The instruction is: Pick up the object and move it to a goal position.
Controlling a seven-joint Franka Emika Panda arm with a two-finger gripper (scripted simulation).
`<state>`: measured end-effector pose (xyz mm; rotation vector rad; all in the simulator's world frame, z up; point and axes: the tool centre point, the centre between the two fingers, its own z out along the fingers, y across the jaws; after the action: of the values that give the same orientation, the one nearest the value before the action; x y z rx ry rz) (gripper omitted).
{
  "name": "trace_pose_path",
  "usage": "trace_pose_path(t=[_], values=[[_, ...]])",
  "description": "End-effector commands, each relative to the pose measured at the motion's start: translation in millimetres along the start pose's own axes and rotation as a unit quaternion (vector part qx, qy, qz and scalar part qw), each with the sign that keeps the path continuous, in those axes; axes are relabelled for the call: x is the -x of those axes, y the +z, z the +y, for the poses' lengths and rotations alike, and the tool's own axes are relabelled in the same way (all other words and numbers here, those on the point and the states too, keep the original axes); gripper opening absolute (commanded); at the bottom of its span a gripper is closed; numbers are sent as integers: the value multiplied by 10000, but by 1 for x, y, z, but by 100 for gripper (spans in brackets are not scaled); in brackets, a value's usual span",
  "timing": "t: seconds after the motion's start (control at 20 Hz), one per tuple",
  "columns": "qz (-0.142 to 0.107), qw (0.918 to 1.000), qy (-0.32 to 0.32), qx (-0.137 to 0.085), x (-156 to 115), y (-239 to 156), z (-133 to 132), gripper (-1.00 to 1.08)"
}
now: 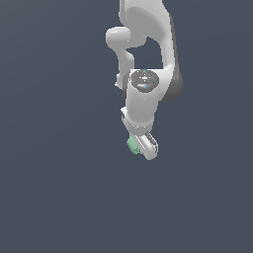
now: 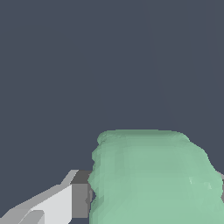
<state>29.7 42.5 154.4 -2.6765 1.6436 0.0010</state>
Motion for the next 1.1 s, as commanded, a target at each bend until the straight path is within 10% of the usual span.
trace_pose_path(t=[0.0,1.05], values=[[3,10000,1,-2,16,-28,-2,-100],[16,10000,5,3,144,-253,-21,-100]])
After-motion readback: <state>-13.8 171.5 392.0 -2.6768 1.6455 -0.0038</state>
